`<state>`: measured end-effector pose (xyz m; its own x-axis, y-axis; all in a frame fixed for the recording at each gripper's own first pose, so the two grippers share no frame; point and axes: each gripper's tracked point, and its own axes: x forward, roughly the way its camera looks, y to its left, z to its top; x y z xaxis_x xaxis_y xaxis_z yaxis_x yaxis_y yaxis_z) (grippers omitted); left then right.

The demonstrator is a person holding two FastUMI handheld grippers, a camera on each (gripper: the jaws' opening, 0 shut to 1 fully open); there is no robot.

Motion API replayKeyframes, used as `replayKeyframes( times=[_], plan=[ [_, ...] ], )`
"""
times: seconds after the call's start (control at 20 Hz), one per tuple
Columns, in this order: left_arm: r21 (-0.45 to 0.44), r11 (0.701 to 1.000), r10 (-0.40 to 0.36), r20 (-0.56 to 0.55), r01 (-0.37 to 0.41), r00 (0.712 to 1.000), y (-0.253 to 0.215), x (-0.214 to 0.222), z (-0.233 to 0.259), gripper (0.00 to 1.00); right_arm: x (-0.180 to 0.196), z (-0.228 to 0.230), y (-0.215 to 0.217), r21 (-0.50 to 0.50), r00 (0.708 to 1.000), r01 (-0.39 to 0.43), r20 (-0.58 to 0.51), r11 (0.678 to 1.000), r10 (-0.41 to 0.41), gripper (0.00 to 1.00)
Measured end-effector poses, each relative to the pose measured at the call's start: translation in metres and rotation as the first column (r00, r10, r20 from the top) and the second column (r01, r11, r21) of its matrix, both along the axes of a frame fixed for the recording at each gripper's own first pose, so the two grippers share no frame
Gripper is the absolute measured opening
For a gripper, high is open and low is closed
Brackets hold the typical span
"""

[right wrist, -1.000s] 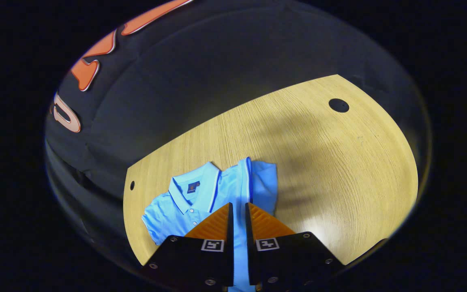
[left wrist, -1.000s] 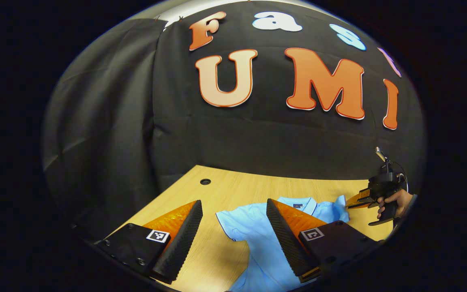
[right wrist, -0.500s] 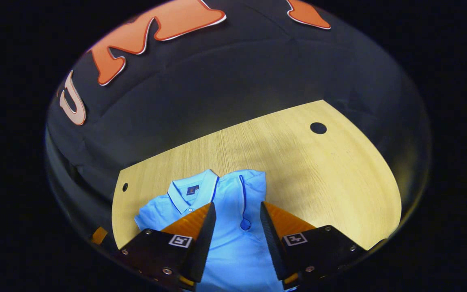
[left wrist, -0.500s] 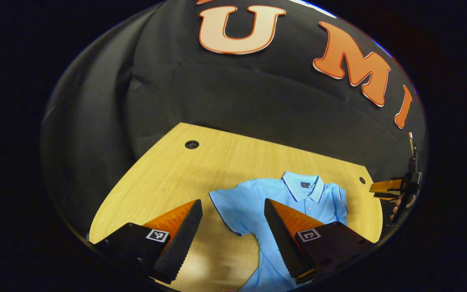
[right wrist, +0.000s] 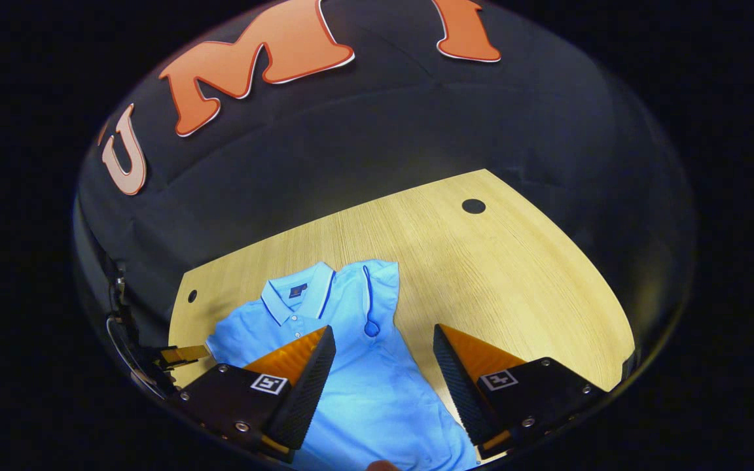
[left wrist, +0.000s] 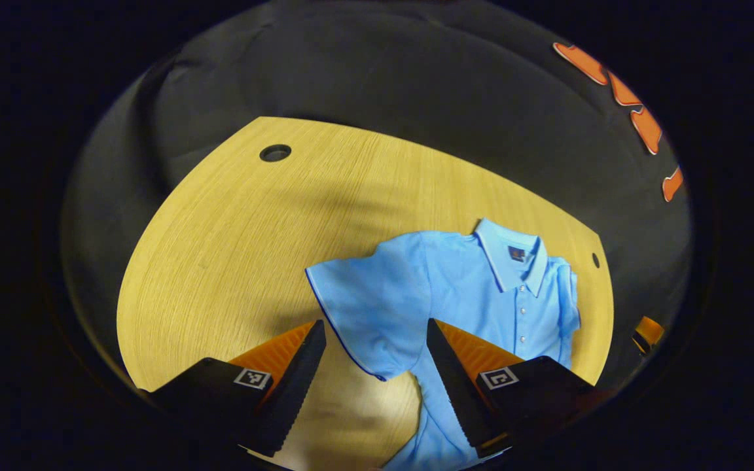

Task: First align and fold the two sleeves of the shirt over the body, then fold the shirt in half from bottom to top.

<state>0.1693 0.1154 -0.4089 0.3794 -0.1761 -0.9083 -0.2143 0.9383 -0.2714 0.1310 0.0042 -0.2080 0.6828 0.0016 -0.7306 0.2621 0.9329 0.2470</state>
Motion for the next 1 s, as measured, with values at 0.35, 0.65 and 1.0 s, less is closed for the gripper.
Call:
replayKeyframes(
  times=[0.35,0.65,1.0],
  plan=[
    [0.090,0.996,0.023,-0.190,-0.006,0.982,0.009,0.002,-0.042,0.94,-0.029,0.015,-0.016,-0.063,0.998,-0.003,0.069,0.998,0.007,0.96],
    [0.138,0.990,0.035,-0.205,-0.007,0.978,0.003,0.012,-0.050,0.50,-0.056,0.010,-0.033,-0.065,0.998,0.019,0.068,0.998,-0.014,0.97],
    [0.057,0.997,-0.036,-0.145,0.045,0.989,-0.025,0.028,-0.034,0.13,-0.078,0.017,-0.066,-0.043,0.990,0.100,0.099,0.994,-0.095,0.98]
  ],
)
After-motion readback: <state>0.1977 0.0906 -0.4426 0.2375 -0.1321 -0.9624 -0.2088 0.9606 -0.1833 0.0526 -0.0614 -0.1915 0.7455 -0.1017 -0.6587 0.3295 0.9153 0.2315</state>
